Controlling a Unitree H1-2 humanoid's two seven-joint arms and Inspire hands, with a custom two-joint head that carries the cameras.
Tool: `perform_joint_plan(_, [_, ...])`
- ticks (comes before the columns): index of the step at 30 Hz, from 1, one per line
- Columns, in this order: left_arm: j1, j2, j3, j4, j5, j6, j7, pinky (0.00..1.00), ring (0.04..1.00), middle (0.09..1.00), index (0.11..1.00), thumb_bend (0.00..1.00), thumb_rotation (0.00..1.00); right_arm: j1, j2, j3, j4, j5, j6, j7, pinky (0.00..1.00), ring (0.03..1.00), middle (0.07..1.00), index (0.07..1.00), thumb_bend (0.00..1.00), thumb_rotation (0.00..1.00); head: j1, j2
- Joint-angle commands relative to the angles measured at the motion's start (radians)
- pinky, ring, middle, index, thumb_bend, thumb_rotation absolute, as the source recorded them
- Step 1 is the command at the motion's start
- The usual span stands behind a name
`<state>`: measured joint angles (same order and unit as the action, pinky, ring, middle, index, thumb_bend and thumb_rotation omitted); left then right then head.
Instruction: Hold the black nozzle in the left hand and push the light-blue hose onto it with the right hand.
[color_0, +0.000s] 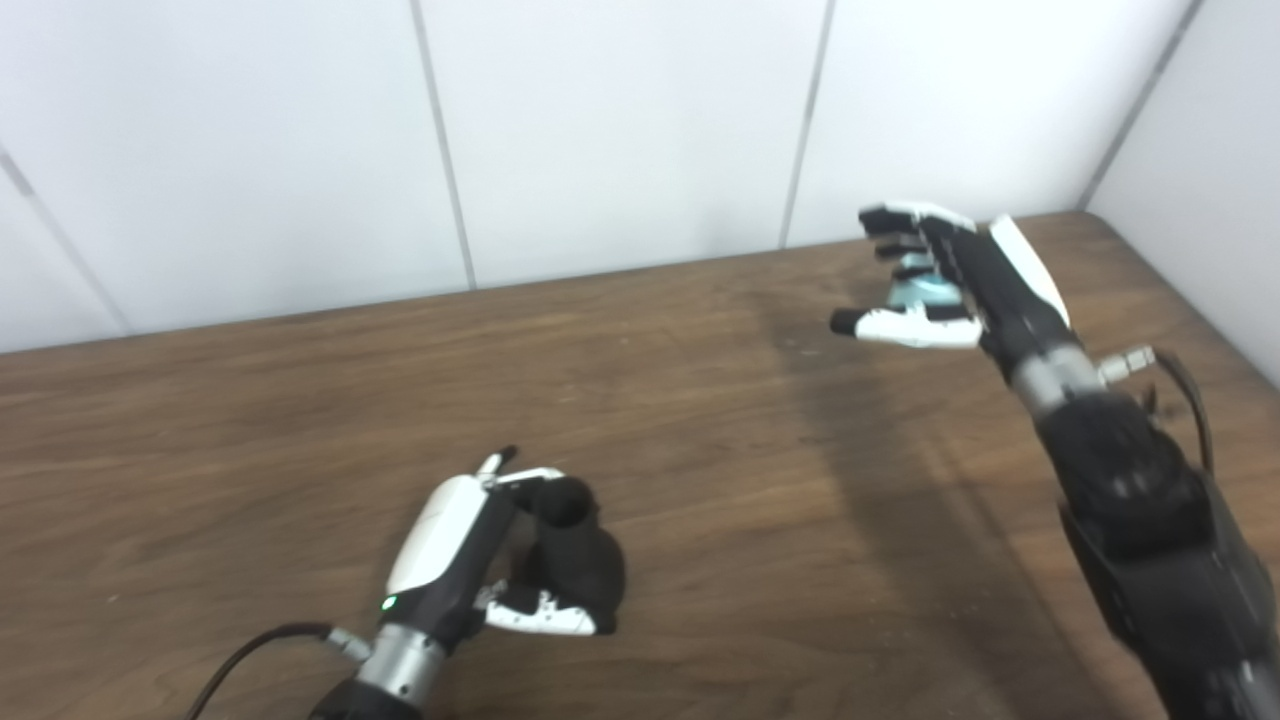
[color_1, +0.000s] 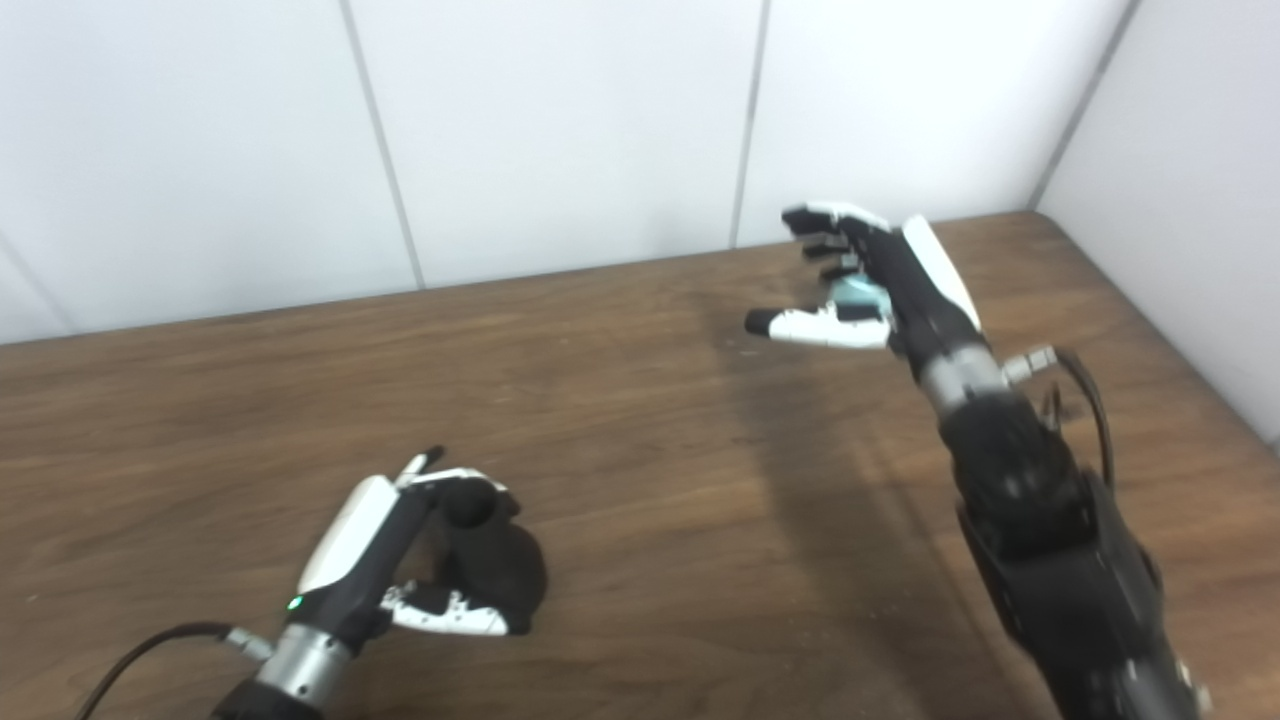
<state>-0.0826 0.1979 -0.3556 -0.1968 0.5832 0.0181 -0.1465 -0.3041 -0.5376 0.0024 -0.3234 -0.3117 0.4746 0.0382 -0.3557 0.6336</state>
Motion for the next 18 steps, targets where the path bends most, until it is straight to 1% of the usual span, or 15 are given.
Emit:
perform_joint_plan(1, [0.015,0.030,0.004,0.032,0.024,-0.004,-0.004,1.00,0.524,0.470,0.482,0.50,0.00,-0.072,-0.064,0.036,0.018,-0.123,-0.011,0.015,0.71,0.798,0.806,0.770,0.76,0.20,-0.016,-0.003])
perform_joint_plan(2, [0.016,0.032,0.005,0.035,0.023,-0.009,-0.003,1.00,0.521,0.471,0.484,0.50,0.00,-0.084,-0.078,0.051,0.030,-0.161,-0.009,0.024,0.71,0.800,0.805,0.770,0.77,0.19,-0.020,-0.005])
perform_joint_plan(3, [0.016,0.035,0.007,0.040,0.022,-0.016,-0.001,1.00,0.520,0.471,0.484,0.50,0.00,-0.098,-0.086,0.061,0.043,-0.198,-0.007,0.040,0.71,0.802,0.804,0.770,0.77,0.19,-0.047,-0.014])
perform_joint_plan(6, [0.018,0.042,0.015,0.055,0.017,-0.036,0.004,1.00,0.508,0.472,0.490,0.50,0.00,-0.133,-0.095,0.069,0.090,-0.259,-0.005,0.090,0.71,0.821,0.808,0.774,0.79,0.17,-0.067,-0.022])
perform_joint_plan(7, [0.019,0.046,0.020,0.060,0.013,-0.045,0.007,1.00,0.505,0.472,0.491,0.50,0.00,-0.152,-0.108,0.082,0.121,-0.277,-0.006,0.104,0.71,0.827,0.811,0.776,0.80,0.17,-0.083,-0.028])
perform_joint_plan(8, [0.020,0.048,0.024,0.065,0.009,-0.052,0.010,1.00,0.503,0.473,0.491,0.50,0.00,-0.178,-0.122,0.099,0.159,-0.306,-0.007,0.125,0.79,0.853,0.822,0.781,0.82,0.16,-0.086,-0.030])
perform_joint_plan(10, [0.021,0.052,0.032,0.076,-0.001,-0.064,0.014,1.00,0.497,0.477,0.489,0.50,0.00,-0.216,-0.137,0.124,0.214,-0.357,-0.006,0.160,0.86,0.901,0.845,0.797,0.85,0.16,-0.101,-0.037])
perform_joint_plan(12, [0.022,0.053,0.038,0.083,-0.006,-0.073,0.016,1.00,0.493,0.479,0.489,0.50,0.00,-0.236,-0.139,0.134,0.245,-0.388,-0.006,0.181,0.88,0.919,0.856,0.805,0.88,0.16,-0.107,-0.042])
perform_joint_plan(13, [0.023,0.053,0.040,0.086,-0.008,-0.076,0.017,1.00,0.486,0.479,0.489,0.50,0.00,-0.256,-0.141,0.143,0.278,-0.409,-0.006,0.197,0.91,0.934,0.873,0.815,0.90,0.16,-0.107,-0.042])
perform_joint_plan(18, [0.025,0.056,0.048,0.094,-0.013,-0.085,0.023,1.00,0.481,0.477,0.492,0.50,0.00,-0.334,-0.140,0.179,0.416,-0.488,-0.006,0.258,0.95,0.953,0.897,0.827,0.92,0.17,-0.114,-0.049])
